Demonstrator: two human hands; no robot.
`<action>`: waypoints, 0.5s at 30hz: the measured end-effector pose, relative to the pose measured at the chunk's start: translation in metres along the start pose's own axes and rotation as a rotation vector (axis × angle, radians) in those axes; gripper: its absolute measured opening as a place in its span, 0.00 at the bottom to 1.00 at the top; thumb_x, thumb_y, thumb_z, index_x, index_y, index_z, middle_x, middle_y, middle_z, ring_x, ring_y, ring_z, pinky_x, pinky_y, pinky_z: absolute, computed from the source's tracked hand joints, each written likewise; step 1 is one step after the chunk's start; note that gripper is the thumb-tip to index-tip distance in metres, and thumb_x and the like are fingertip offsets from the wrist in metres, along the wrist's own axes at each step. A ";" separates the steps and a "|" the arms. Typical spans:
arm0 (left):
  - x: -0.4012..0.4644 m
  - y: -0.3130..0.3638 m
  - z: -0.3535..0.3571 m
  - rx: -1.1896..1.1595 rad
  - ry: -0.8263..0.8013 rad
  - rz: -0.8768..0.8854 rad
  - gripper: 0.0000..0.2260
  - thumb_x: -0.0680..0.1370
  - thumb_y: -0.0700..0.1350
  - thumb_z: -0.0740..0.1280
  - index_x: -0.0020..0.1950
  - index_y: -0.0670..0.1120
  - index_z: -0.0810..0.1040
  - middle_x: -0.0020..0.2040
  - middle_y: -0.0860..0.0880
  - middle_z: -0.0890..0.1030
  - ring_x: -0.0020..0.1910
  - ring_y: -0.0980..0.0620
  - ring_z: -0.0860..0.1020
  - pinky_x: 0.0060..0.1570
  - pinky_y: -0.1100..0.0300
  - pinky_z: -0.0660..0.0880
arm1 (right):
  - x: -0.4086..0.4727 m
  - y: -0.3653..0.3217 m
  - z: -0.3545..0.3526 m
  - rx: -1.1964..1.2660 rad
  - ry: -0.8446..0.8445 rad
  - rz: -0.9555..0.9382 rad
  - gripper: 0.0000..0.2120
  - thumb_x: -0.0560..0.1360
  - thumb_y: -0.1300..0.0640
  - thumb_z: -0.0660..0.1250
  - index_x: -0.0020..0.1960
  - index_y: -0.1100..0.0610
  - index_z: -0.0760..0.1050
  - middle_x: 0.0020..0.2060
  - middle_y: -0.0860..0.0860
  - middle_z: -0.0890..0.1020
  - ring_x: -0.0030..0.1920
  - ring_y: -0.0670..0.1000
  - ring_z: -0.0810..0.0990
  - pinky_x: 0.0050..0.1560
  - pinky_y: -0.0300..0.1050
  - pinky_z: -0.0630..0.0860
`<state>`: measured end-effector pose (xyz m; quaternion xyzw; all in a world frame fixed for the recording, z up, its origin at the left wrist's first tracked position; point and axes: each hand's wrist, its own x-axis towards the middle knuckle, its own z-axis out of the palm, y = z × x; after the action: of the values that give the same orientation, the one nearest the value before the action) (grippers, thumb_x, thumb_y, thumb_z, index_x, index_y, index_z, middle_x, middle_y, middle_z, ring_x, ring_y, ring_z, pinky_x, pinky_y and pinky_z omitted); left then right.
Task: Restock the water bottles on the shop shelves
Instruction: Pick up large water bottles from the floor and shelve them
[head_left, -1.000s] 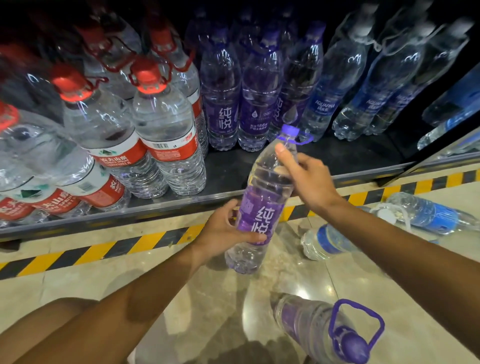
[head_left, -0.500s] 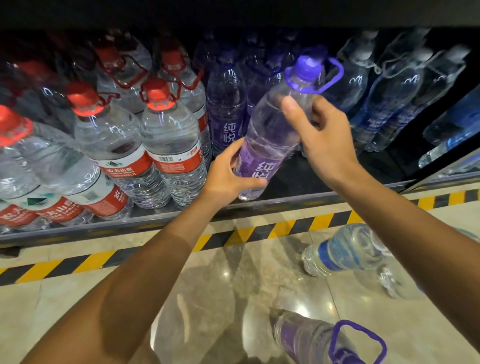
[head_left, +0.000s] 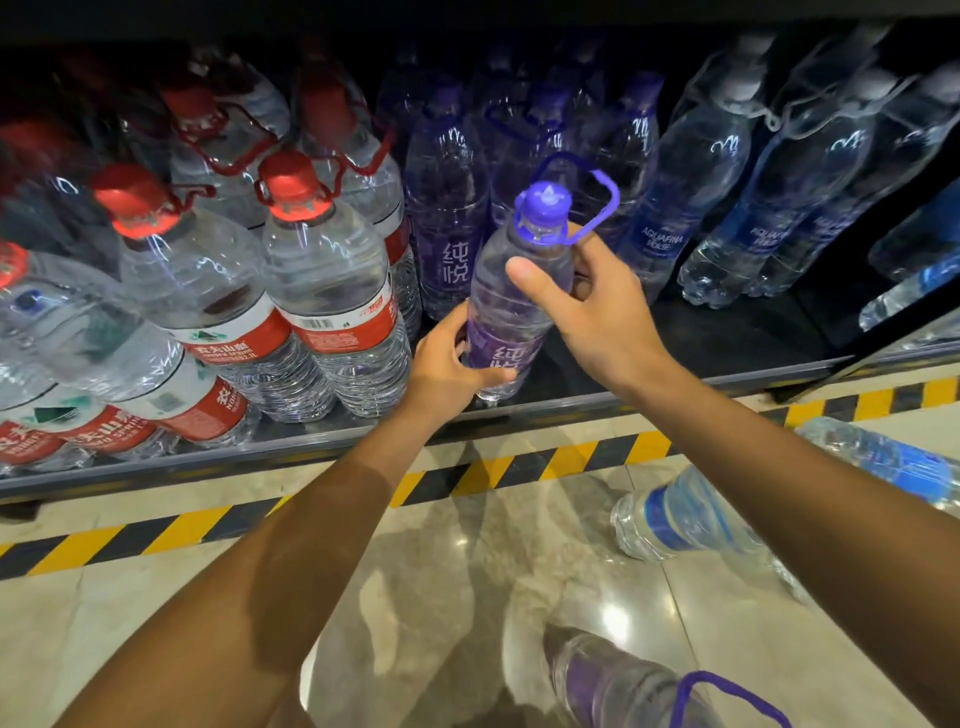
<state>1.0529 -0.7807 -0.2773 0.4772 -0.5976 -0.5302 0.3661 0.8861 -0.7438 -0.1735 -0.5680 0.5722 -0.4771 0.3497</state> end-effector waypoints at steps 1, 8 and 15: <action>0.001 -0.001 0.000 -0.003 -0.006 -0.004 0.40 0.65 0.34 0.82 0.75 0.42 0.70 0.67 0.44 0.80 0.69 0.48 0.77 0.72 0.44 0.71 | 0.001 0.001 0.002 0.003 0.001 0.013 0.26 0.73 0.38 0.74 0.66 0.47 0.75 0.56 0.40 0.85 0.57 0.40 0.83 0.62 0.48 0.80; 0.003 -0.006 0.000 0.008 -0.017 -0.026 0.40 0.70 0.42 0.81 0.78 0.47 0.65 0.71 0.49 0.76 0.72 0.52 0.73 0.73 0.48 0.70 | 0.011 -0.005 0.021 -0.148 0.037 0.072 0.29 0.69 0.27 0.68 0.63 0.43 0.72 0.54 0.37 0.84 0.54 0.35 0.81 0.54 0.36 0.75; 0.000 -0.013 0.005 0.176 0.043 -0.062 0.43 0.67 0.48 0.82 0.76 0.51 0.64 0.69 0.54 0.74 0.66 0.59 0.71 0.67 0.58 0.68 | 0.014 -0.008 0.014 -0.185 -0.043 0.110 0.31 0.70 0.26 0.65 0.65 0.43 0.68 0.57 0.37 0.82 0.54 0.32 0.80 0.53 0.36 0.73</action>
<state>1.0508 -0.7792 -0.2907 0.5370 -0.6190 -0.4763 0.3187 0.9005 -0.7592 -0.1685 -0.5757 0.6366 -0.3899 0.3335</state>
